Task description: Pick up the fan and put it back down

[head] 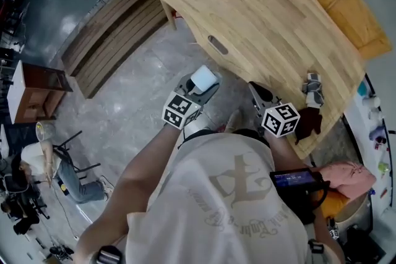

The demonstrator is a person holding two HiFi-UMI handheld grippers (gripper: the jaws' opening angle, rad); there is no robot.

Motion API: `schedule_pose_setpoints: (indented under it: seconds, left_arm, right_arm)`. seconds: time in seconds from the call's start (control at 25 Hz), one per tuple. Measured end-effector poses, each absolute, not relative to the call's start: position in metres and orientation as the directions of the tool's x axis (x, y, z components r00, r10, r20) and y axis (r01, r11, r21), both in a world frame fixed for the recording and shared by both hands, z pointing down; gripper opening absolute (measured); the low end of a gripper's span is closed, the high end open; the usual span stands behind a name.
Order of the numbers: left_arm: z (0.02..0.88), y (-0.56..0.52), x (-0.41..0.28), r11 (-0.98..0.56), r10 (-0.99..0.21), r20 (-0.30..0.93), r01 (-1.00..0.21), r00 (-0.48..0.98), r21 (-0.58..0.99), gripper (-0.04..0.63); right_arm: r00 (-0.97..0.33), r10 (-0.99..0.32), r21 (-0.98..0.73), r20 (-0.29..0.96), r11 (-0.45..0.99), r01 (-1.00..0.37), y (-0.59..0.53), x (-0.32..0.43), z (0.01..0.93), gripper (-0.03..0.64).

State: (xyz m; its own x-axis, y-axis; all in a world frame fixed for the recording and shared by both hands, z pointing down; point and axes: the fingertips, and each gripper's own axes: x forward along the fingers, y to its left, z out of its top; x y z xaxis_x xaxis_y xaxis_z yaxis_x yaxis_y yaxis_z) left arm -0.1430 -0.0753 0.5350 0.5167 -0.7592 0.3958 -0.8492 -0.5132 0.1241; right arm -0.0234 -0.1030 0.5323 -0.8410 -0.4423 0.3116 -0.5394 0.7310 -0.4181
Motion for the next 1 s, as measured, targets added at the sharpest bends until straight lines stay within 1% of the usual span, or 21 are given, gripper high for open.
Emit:
schedule_pose_setpoints:
  seconds: [0.36,1.0]
  left_arm:
    - [0.524,-0.01,-0.167,-0.472,-0.787,0.357,-0.864,0.504,0.179,0.236]
    - [0.525,0.066,-0.178,-0.519,-0.758,0.358,-0.836,0.546,0.176,0.236]
  right_arm:
    - [-0.864,-0.419,-0.409,0.279,0.762,-0.501,-0.061,-0.057,0.511,0.015]
    - [-0.851,-0.419,-0.415,0.316,0.746,-0.521,0.006,-0.07,0.522,0.014]
